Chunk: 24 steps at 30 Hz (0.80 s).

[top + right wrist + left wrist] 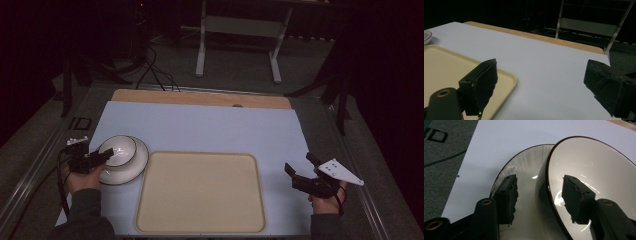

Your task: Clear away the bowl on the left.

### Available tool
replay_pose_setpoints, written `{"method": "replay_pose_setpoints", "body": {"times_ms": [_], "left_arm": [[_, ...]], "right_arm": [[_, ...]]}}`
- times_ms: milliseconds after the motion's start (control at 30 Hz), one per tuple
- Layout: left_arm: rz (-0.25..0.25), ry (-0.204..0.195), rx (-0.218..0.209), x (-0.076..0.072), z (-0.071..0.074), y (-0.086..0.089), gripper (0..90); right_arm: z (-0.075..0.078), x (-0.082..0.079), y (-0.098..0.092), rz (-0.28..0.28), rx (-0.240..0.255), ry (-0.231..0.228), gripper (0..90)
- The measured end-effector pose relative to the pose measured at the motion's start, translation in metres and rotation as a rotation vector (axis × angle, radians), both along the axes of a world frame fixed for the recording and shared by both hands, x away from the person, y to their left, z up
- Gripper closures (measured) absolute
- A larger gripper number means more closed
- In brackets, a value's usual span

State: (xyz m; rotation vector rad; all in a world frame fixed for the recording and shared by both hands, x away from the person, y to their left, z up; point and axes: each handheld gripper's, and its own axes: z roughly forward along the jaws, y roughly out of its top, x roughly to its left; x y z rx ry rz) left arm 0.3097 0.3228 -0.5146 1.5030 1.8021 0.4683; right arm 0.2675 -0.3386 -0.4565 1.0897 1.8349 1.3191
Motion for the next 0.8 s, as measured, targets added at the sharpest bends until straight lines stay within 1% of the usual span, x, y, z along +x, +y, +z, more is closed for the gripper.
{"method": "replay_pose_setpoints", "body": {"times_ms": [300, 333, 400, 467, 600, 633, 733, 800], "left_arm": [[-0.004, 0.026, -0.074, 0.001, -0.003, 0.003, 52.8], [-0.006, 0.027, -0.088, 0.001, -0.003, 0.004, 53.3], [-0.016, 0.035, -0.130, 0.001, -0.005, 0.006, 55.3], [-0.028, 0.049, -0.199, 0.001, -0.008, 0.009, 55.6], [-0.031, 0.051, -0.201, 0.001, -0.008, 0.009, 55.9], [-0.041, 0.048, -0.220, 0.002, -0.008, 0.010, 58.2], [-0.040, 0.048, -0.223, 0.001, -0.008, 0.010, 61.8], [-0.040, 0.050, -0.238, 0.001, -0.008, 0.011, 63.7]], "right_arm": [[0.000, 0.000, 0.000, -0.003, -0.002, 0.001, 11.6], [0.000, 0.000, 0.000, -0.003, -0.002, -0.001, 11.6], [0.000, 0.000, -0.001, -0.003, -0.003, -0.001, 11.6], [0.000, 0.000, -0.001, -0.002, -0.004, 0.001, 11.6], [0.000, 0.000, -0.001, 0.000, -0.005, 0.000, 11.6], [0.000, 0.000, -0.001, 0.000, -0.004, 0.001, 11.6], [0.000, 0.000, -0.001, 0.000, -0.004, 0.000, 11.5], [0.000, 0.000, -0.001, 0.001, -0.004, 0.000, 11.6]]}}
